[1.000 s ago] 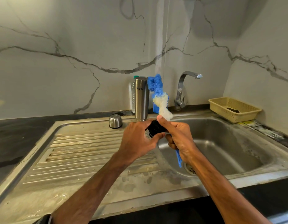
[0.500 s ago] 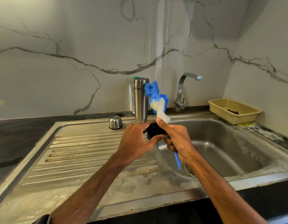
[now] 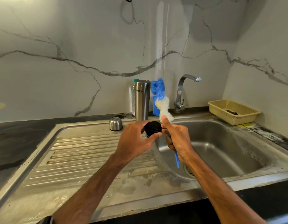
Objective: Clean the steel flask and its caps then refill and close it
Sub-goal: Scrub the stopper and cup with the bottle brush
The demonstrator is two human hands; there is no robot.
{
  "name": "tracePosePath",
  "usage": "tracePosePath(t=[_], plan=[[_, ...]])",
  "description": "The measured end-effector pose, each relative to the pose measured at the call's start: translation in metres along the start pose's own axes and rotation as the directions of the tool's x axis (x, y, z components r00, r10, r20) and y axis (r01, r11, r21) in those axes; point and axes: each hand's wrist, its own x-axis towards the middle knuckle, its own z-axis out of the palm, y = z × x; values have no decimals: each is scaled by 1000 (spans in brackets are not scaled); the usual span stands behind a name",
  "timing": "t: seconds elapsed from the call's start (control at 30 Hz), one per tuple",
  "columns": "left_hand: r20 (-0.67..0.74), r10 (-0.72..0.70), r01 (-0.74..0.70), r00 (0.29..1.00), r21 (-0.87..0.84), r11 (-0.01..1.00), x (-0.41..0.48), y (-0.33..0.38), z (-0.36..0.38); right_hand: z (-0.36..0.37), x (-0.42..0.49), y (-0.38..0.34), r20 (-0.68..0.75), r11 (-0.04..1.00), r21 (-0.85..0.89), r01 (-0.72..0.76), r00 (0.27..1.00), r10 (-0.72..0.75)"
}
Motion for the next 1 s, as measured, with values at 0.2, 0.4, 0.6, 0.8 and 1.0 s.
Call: tracePosePath(t=[0.2,0.4,0.6,0.8,1.0], plan=[[-167,-211,209,963,-27,978,11,-20,-26,5,35,-1,-110,997,-34,66,991,-70],[-171,-271,283,947,49,958,28,-41,-44,15,51,24,-202,979,-93,179,960,-194],[-54,-362,365,931,212,907,69,-63,-44,11,58,39,-267,974,-91,207,937,-224],[83,-424,373,902,346,861,98,-84,-28,9,64,48,-253,974,-105,198,942,-219],[185,-426,289,886,500,816,108,-105,-16,13,65,51,-203,963,-149,226,946,-254]])
